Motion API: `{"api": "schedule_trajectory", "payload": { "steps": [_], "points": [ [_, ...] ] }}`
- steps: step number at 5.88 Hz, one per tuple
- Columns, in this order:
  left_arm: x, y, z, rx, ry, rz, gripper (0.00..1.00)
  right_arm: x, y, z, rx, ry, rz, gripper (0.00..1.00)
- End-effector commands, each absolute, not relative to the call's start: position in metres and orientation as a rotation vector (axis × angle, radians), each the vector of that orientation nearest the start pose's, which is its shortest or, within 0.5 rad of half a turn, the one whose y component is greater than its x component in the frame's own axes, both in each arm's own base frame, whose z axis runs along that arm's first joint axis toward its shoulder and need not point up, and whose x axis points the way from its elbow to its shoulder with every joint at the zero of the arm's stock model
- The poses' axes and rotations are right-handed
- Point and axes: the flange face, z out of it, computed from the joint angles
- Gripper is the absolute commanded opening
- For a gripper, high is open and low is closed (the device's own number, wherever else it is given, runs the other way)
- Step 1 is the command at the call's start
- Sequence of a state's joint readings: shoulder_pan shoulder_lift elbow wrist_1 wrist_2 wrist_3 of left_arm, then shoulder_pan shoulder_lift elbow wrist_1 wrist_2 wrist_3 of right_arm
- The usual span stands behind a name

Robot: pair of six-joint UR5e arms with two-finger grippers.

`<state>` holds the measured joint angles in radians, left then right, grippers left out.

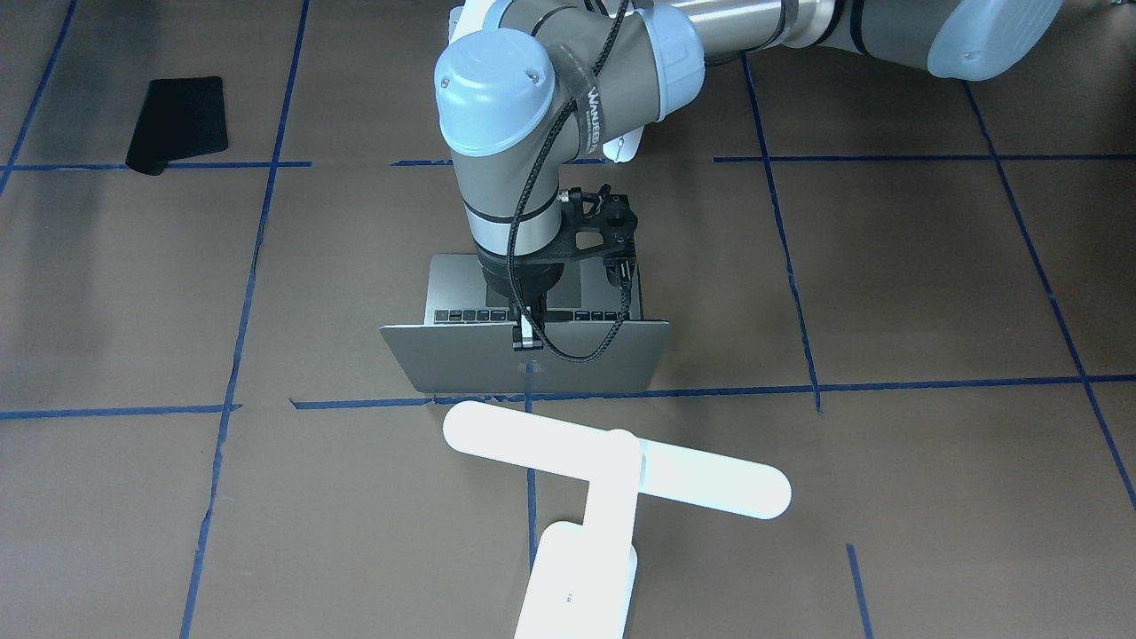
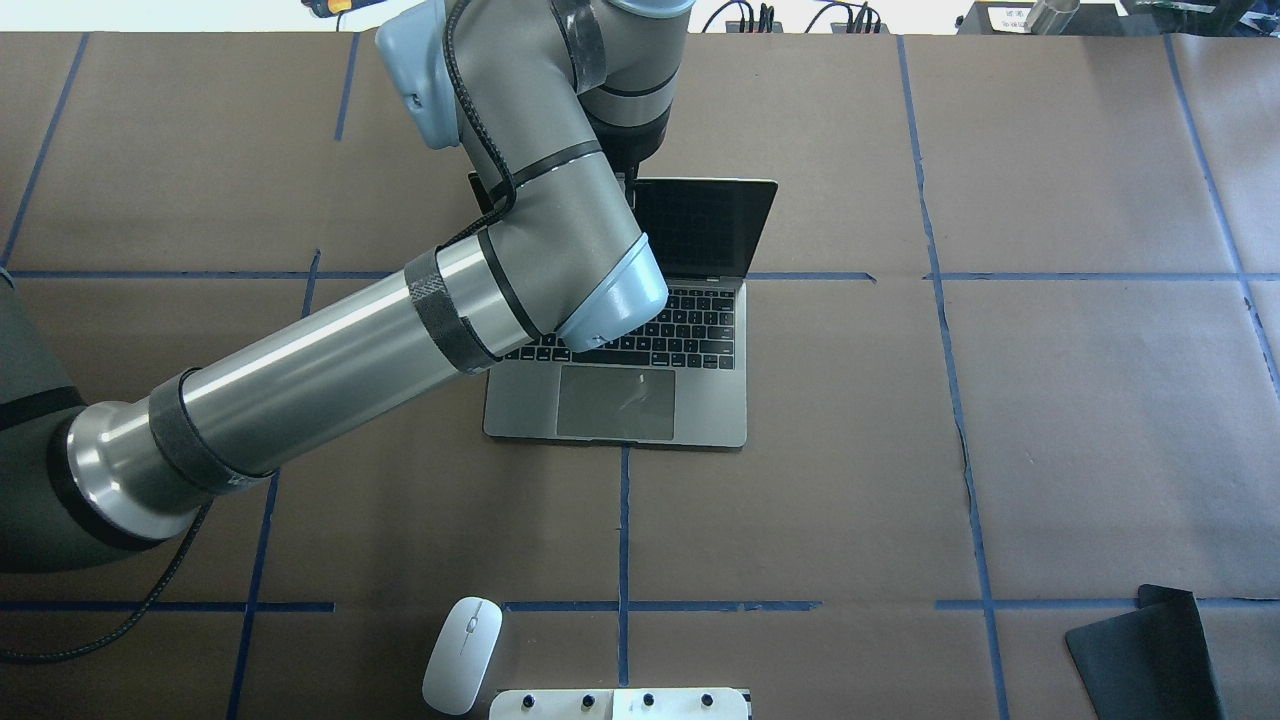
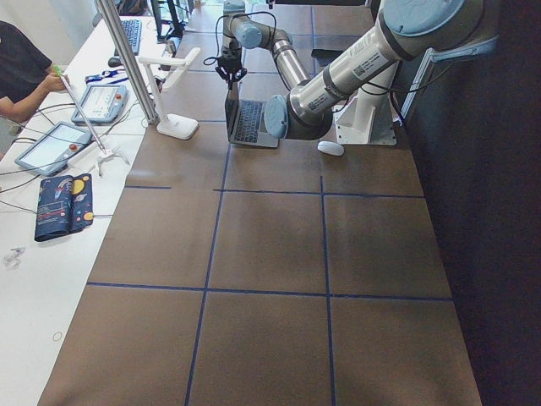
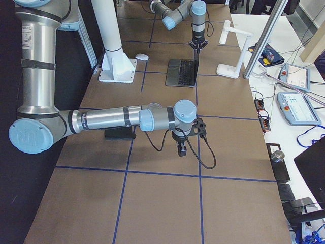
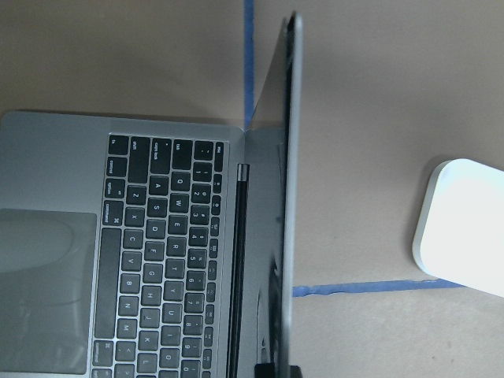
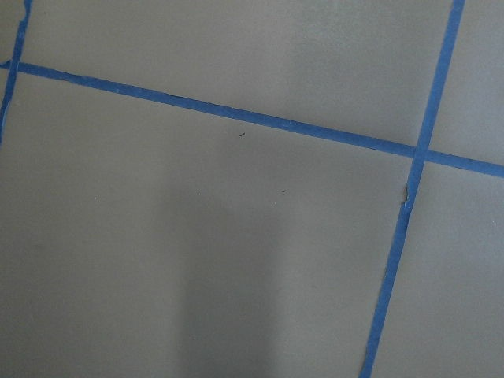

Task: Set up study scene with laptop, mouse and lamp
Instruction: 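Push the laptop lid open with left gripper while right arm reaches out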

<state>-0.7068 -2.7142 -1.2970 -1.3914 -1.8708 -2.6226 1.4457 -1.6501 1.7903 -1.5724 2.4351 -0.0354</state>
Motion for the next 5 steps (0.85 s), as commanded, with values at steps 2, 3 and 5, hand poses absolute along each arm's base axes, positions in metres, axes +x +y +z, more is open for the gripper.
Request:
{"api": "schedule_trajectory", "payload": {
  "steps": [2, 3, 5],
  "points": [
    [0.518, -0.591, 0.054, -0.439, 0.707, -1.567, 0.52, -0.006, -0.473, 0.574, 0.087, -0.879, -0.192, 1.0],
    [0.519, -0.592, 0.06, -0.443, 0.74, -1.557, 0.67, -0.009, -0.473, 0.573, 0.086, -0.879, -0.201, 1.0],
    [0.506, -0.596, 0.051, -0.443, 0.768, -1.56, 0.7, -0.048, -0.47, 0.55, 0.14, -0.933, -0.184, 1.0]
  ]
}}
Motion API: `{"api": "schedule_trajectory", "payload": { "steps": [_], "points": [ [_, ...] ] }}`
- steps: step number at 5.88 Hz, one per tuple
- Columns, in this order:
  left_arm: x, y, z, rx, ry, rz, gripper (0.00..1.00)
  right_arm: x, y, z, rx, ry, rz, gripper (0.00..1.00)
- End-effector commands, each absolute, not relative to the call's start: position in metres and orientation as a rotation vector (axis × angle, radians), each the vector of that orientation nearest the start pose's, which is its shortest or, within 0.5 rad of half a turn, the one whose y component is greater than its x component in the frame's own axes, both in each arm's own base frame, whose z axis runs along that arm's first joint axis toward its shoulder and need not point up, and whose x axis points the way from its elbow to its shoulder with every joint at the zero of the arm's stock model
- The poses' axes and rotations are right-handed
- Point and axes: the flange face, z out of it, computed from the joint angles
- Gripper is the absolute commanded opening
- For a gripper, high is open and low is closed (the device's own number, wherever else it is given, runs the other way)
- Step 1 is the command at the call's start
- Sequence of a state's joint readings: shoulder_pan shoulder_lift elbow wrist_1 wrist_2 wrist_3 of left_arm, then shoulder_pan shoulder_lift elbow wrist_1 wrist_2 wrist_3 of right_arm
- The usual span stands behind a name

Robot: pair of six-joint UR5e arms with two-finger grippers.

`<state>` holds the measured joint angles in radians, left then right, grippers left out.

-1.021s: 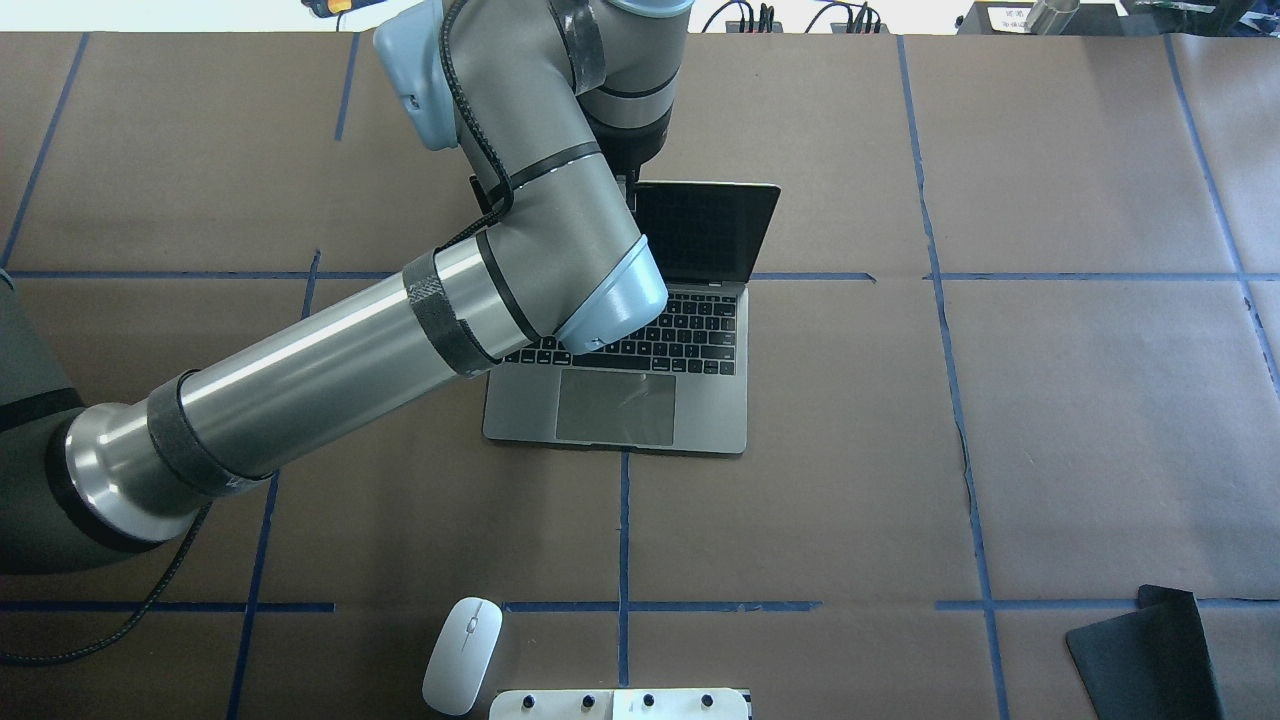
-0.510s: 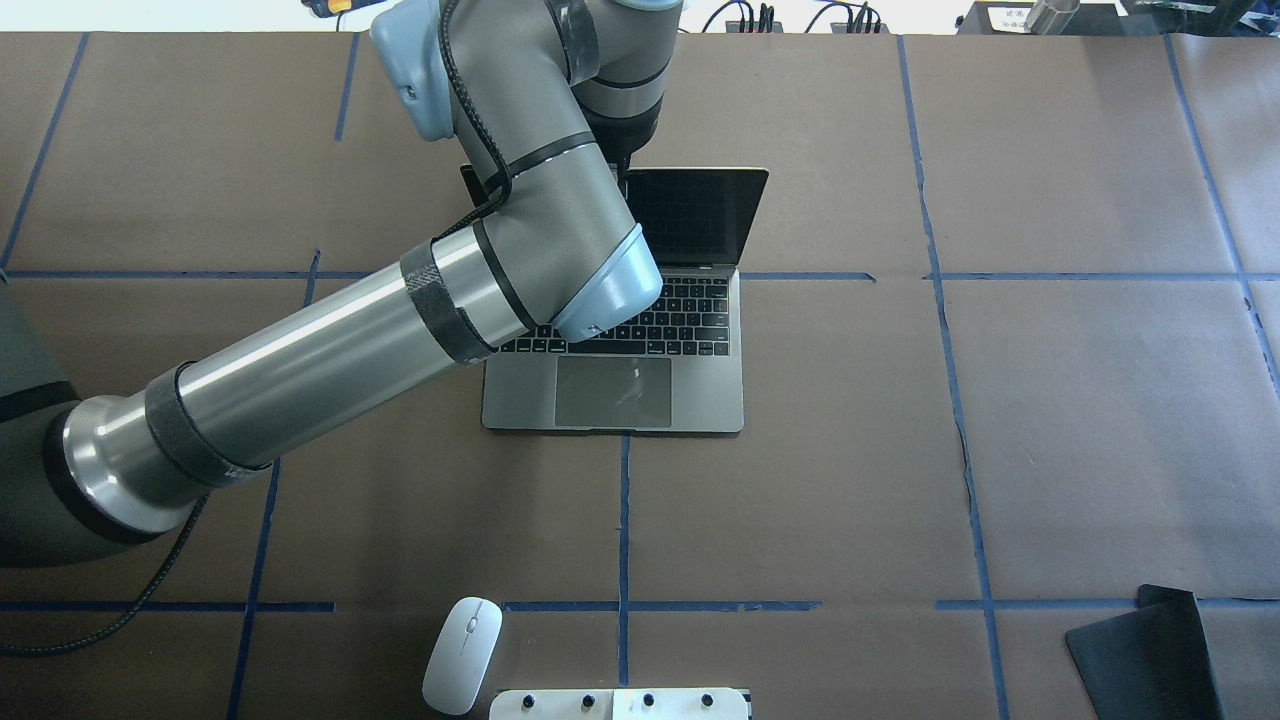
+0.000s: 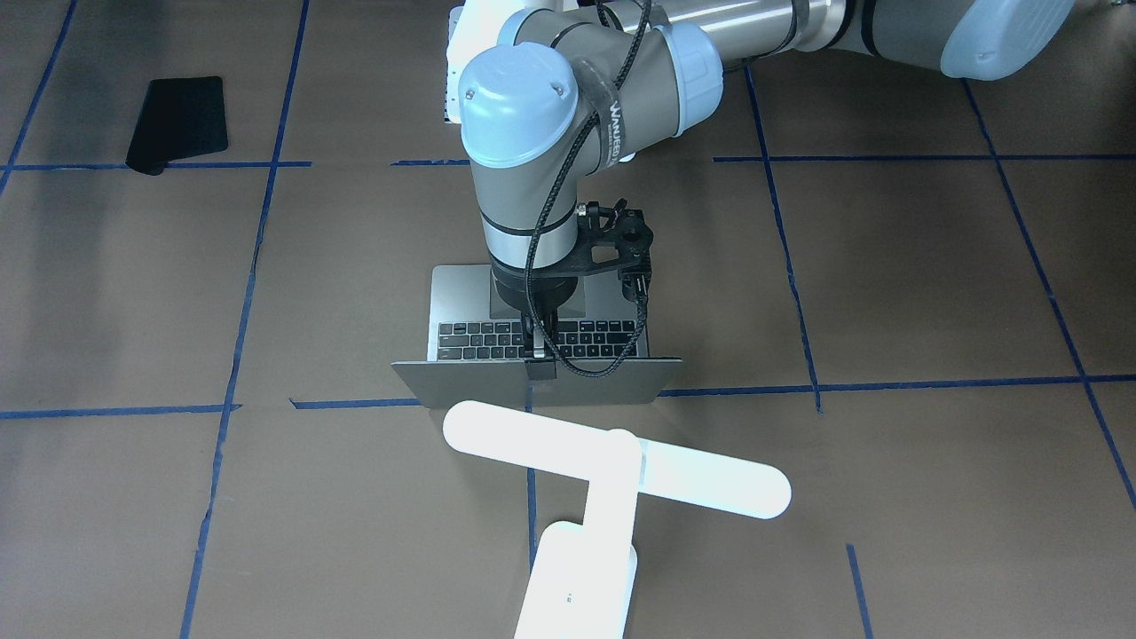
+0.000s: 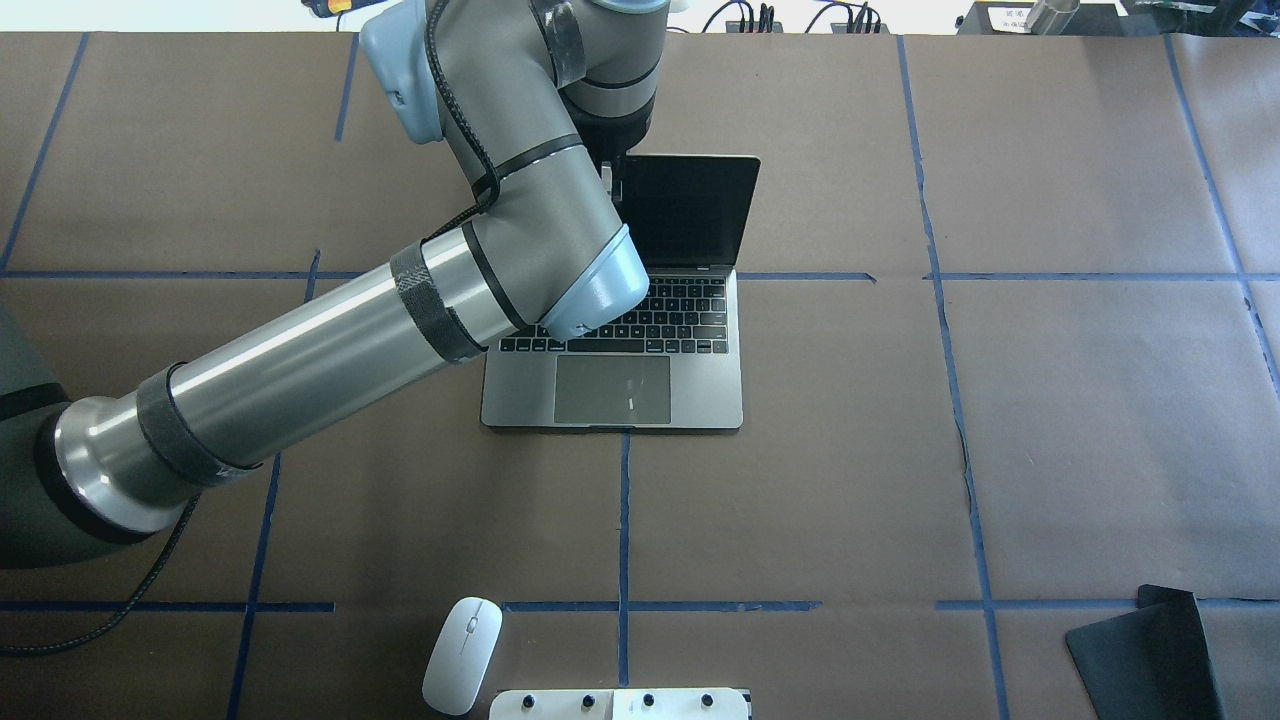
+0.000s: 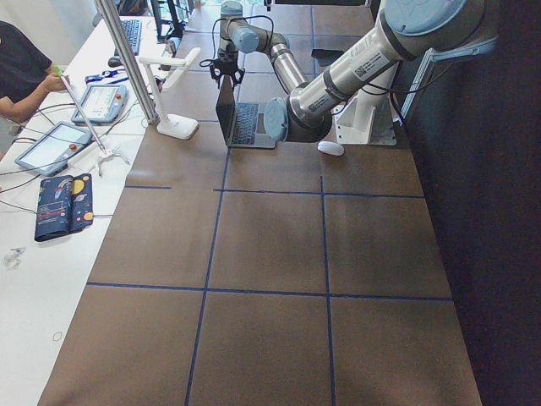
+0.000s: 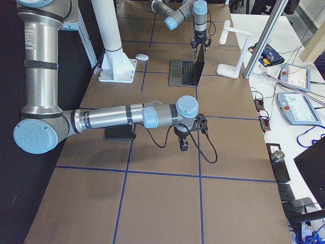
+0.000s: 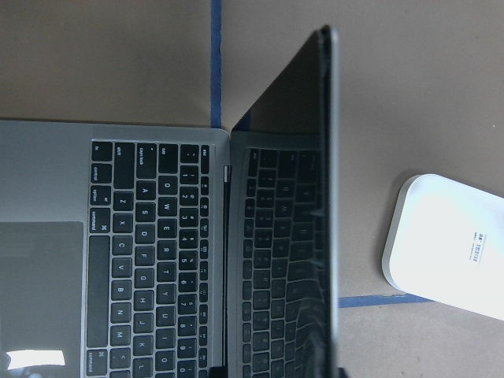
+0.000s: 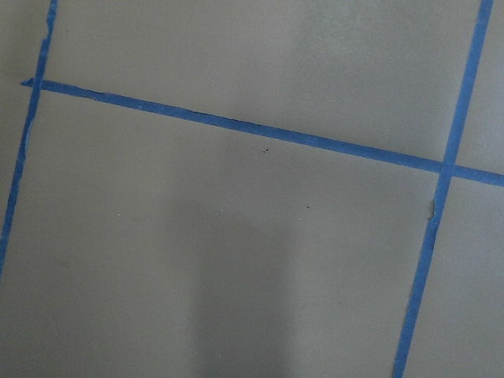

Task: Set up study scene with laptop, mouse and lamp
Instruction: 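Push the laptop lid open with left gripper while right arm reaches out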

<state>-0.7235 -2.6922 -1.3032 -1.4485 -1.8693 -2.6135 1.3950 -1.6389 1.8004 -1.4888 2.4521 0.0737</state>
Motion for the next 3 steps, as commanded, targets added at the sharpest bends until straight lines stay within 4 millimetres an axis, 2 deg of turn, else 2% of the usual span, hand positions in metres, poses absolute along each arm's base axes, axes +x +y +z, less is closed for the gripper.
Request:
{"api": "schedule_trajectory", "payload": {
  "steps": [1, 2, 3],
  "points": [
    [0.497, -0.597, 0.053, -0.445, 0.777, -1.564, 0.7, -0.08, -0.445, 0.547, 0.188, -0.988, -0.155, 1.0],
    [0.468, -0.591, 0.065, -0.441, 0.811, -1.57, 0.7, -0.108, -0.415, 0.548, 0.149, -1.047, -0.04, 1.0],
    [0.439, -0.576, 0.083, -0.434, 0.849, -1.551, 0.7, -0.142, -0.396, 0.525, 0.066, -1.062, 0.052, 1.0]
  ]
}}
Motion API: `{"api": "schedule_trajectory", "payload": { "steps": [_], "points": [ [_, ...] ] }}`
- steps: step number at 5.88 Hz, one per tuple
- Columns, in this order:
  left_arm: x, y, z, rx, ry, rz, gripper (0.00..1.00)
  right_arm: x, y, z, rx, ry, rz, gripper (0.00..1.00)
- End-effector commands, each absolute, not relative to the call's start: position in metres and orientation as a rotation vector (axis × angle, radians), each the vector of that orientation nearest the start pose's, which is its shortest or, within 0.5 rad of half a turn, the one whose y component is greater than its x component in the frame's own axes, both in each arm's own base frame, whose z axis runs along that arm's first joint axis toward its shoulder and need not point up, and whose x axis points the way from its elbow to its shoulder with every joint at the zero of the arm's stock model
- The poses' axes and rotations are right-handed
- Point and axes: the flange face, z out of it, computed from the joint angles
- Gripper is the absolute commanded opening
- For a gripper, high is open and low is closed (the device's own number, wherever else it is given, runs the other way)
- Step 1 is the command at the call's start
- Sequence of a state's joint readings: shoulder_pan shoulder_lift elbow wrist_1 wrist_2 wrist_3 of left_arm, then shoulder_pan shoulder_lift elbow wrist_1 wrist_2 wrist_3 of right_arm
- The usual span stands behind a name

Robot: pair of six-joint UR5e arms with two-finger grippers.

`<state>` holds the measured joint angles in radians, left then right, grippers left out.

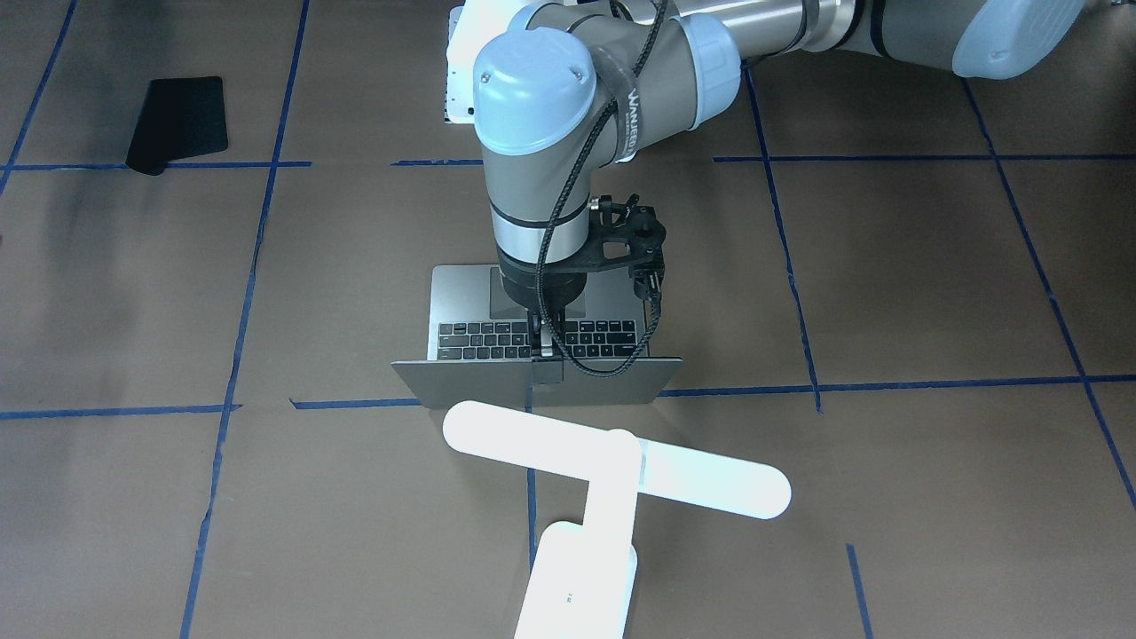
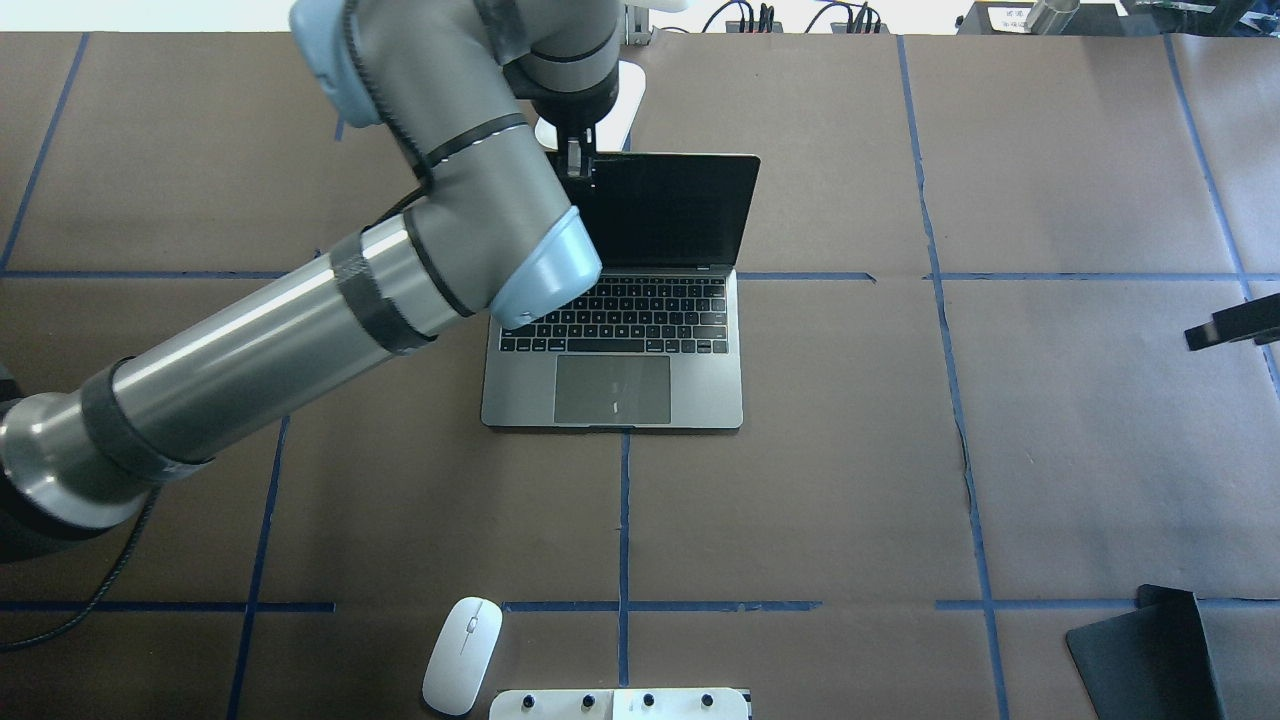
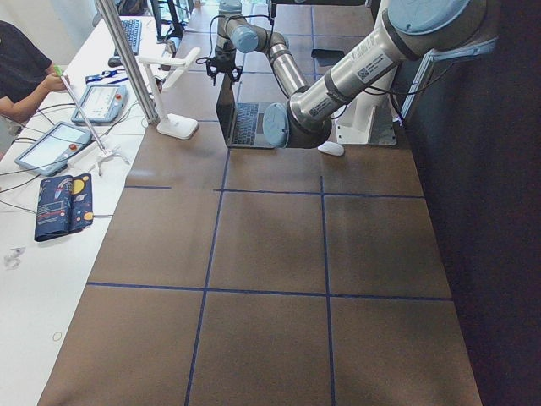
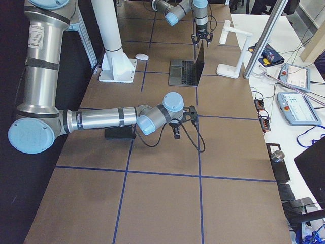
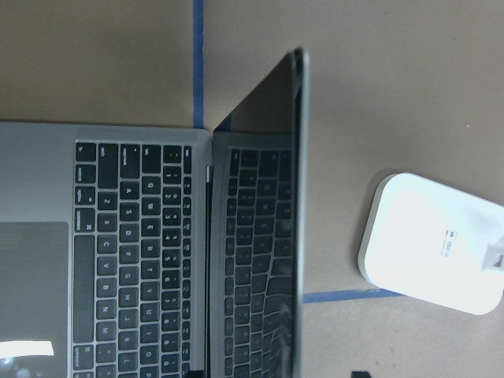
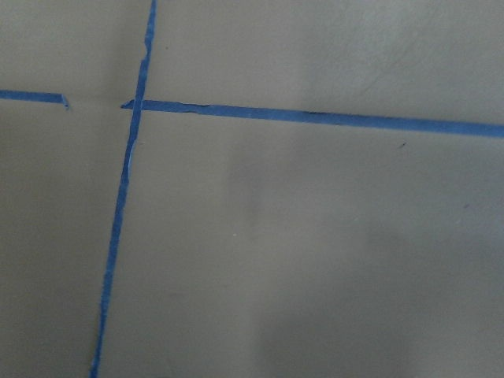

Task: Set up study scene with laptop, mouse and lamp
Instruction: 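Push the laptop lid open with left gripper while right arm reaches out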

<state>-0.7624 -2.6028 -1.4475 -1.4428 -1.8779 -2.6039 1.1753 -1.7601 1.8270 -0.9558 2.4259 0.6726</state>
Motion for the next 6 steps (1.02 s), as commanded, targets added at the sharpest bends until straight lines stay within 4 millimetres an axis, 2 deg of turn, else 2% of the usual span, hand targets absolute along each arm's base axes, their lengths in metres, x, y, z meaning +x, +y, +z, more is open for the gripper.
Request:
{"api": "schedule_trajectory", "payload": {
  "steps": [1, 2, 3, 4, 5, 6],
  "points": [
    [0.427, -0.564, 0.097, -0.415, 0.86, -1.49, 0.7, -0.167, -0.351, 0.515, 0.056, -0.994, 0.065, 1.0],
    [0.419, -0.552, 0.122, -0.421, 0.856, -1.441, 0.71, -0.174, -0.32, 0.508, 0.004, -0.972, 0.101, 0.99],
    [0.415, -0.548, 0.135, -0.408, 0.854, -1.417, 0.72, -0.176, -0.294, 0.517, -0.044, -0.945, 0.082, 0.99],
    [0.415, -0.548, 0.136, -0.405, 0.853, -1.415, 0.72, -0.168, -0.255, 0.533, -0.059, -0.958, 0.082, 0.97],
    [0.415, -0.548, 0.139, -0.403, 0.856, -1.413, 0.72, -0.164, -0.237, 0.556, -0.082, -0.963, 0.087, 0.97],
    [0.416, -0.548, 0.139, -0.404, 0.854, -1.413, 0.72, -0.17, -0.228, 0.592, -0.062, -0.955, 0.078, 0.97]
  ]
}}
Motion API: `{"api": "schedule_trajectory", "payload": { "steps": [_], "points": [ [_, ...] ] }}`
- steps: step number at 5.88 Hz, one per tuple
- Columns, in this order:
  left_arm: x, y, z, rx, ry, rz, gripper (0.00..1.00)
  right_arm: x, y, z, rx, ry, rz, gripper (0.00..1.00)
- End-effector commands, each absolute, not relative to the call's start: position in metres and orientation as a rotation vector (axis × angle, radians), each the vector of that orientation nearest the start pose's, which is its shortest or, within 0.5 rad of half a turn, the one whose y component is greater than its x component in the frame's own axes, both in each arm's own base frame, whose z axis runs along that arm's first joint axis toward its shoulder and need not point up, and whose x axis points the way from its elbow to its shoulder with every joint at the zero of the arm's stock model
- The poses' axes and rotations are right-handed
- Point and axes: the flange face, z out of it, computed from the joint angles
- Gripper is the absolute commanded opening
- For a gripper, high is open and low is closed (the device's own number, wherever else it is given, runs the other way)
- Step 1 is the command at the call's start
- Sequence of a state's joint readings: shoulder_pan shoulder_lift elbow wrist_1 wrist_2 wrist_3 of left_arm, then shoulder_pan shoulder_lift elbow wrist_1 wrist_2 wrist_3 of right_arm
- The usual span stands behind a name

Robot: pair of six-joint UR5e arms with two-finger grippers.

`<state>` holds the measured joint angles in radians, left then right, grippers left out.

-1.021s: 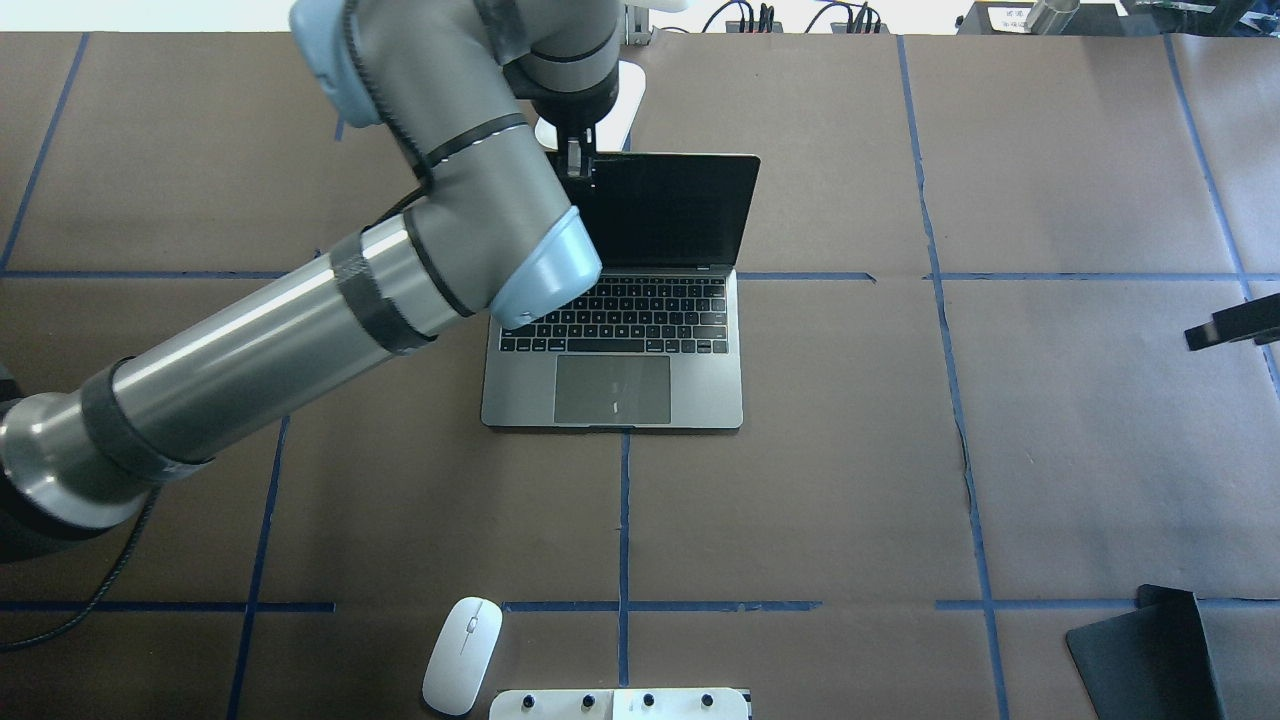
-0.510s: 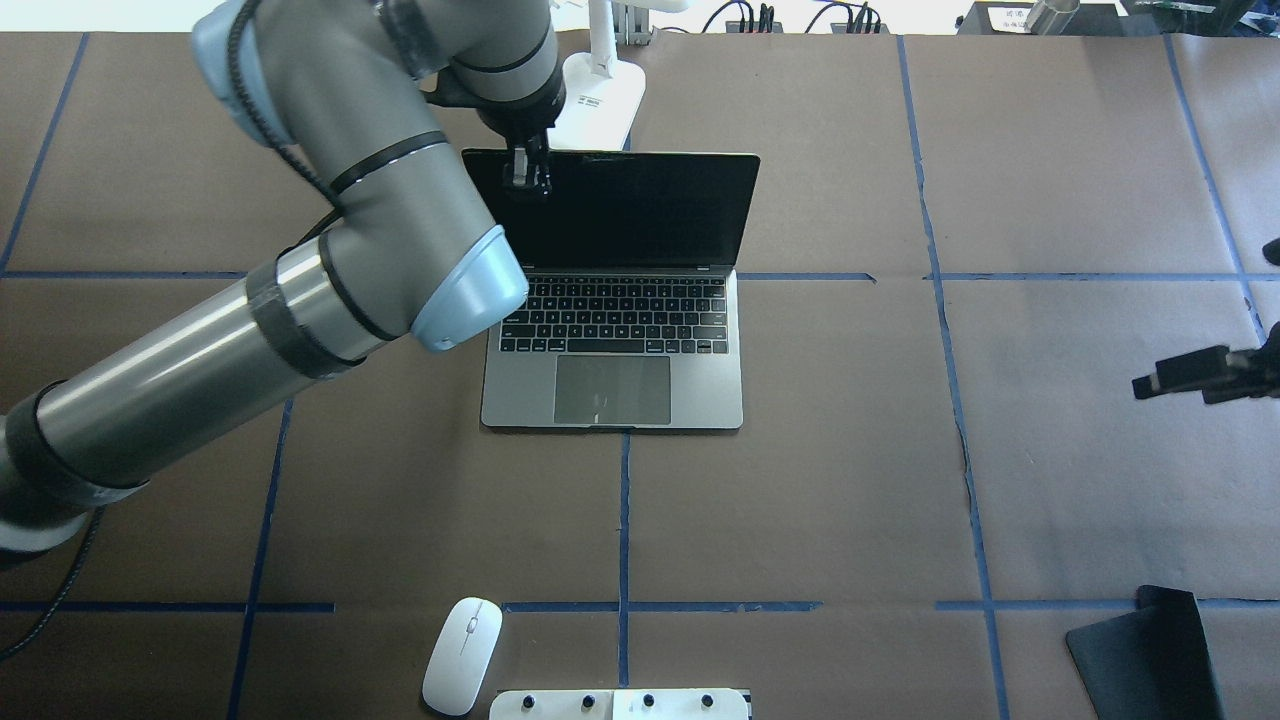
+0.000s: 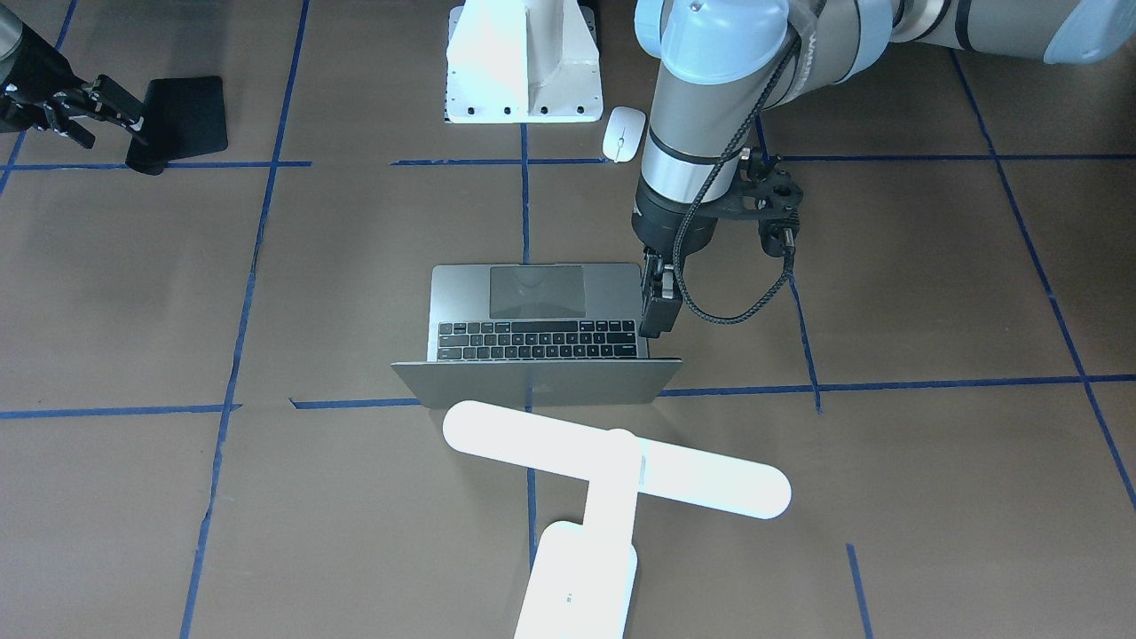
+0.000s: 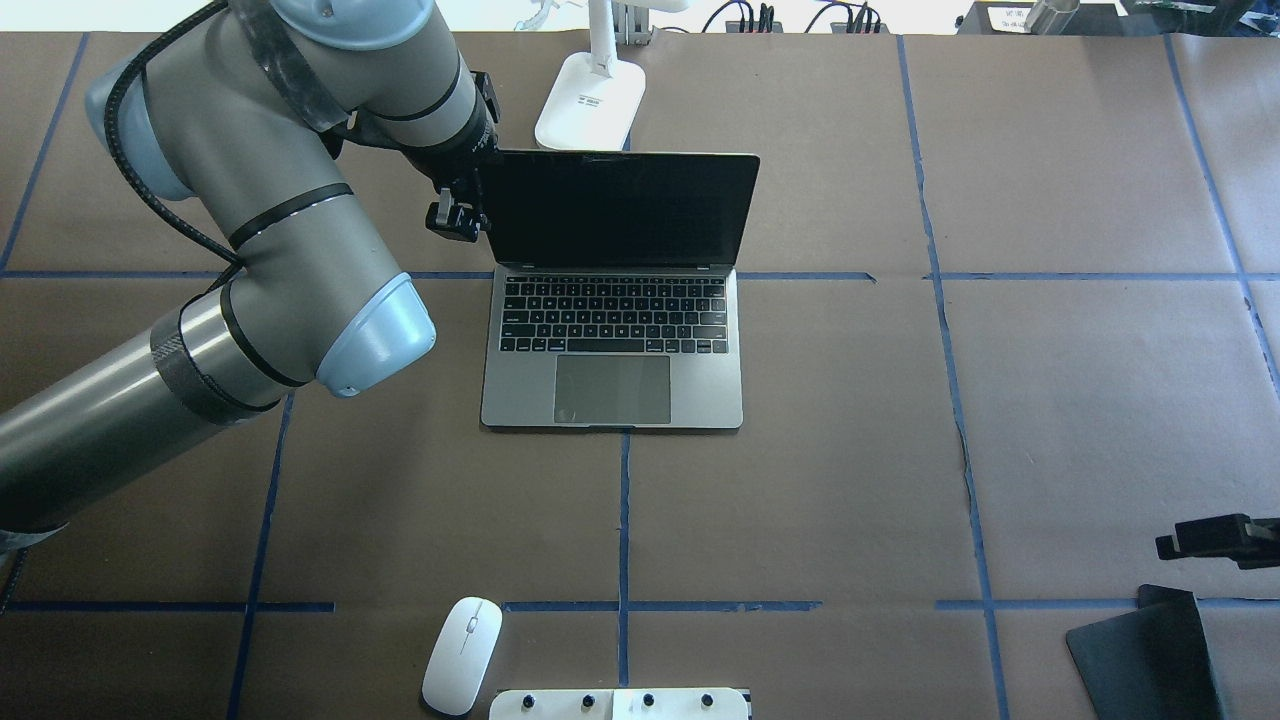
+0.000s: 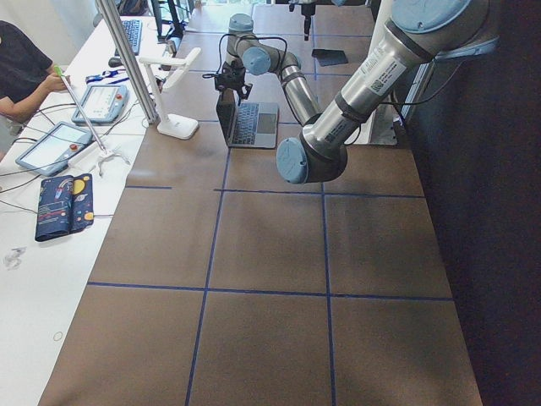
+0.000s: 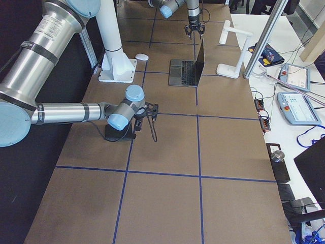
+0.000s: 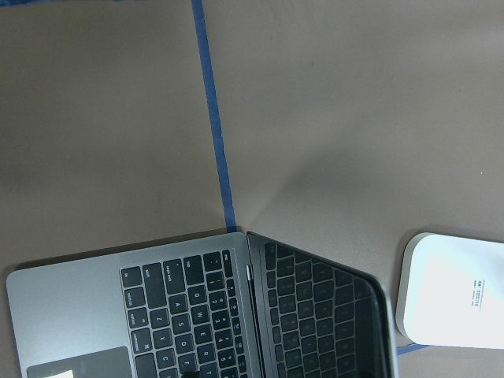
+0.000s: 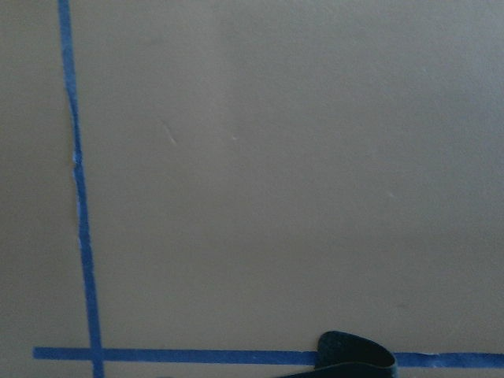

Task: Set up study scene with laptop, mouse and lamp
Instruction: 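Grasp the black mouse pad's edge with the right gripper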

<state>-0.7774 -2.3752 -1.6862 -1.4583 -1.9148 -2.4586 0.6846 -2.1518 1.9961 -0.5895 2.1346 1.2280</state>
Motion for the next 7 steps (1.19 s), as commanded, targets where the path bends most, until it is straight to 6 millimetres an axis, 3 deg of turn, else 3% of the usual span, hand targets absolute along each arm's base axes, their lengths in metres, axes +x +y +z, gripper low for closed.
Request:
{"api": "schedule_trajectory", "payload": {
  "steps": [1, 2, 4, 5, 7],
  "points": [
    [0.417, -0.546, 0.137, -0.405, 0.856, -1.41, 0.72, -0.186, -0.218, 0.593, -0.067, -0.948, 0.069, 0.95],
    [0.415, -0.546, 0.137, -0.404, 0.86, -1.409, 0.72, -0.198, -0.208, 0.596, -0.074, -0.932, 0.026, 0.9],
    [0.415, -0.546, 0.143, -0.404, 0.852, -1.412, 0.72, -0.203, -0.198, 0.625, -0.123, -0.877, 0.026, 0.9],
    [0.415, -0.546, 0.144, -0.404, 0.851, -1.412, 0.72, -0.206, -0.195, 0.626, -0.132, -0.876, 0.014, 0.9],
    [0.415, -0.546, 0.143, -0.403, 0.854, -1.41, 0.72, -0.213, -0.191, 0.628, -0.143, -0.874, -0.002, 0.78]
  ]
}}
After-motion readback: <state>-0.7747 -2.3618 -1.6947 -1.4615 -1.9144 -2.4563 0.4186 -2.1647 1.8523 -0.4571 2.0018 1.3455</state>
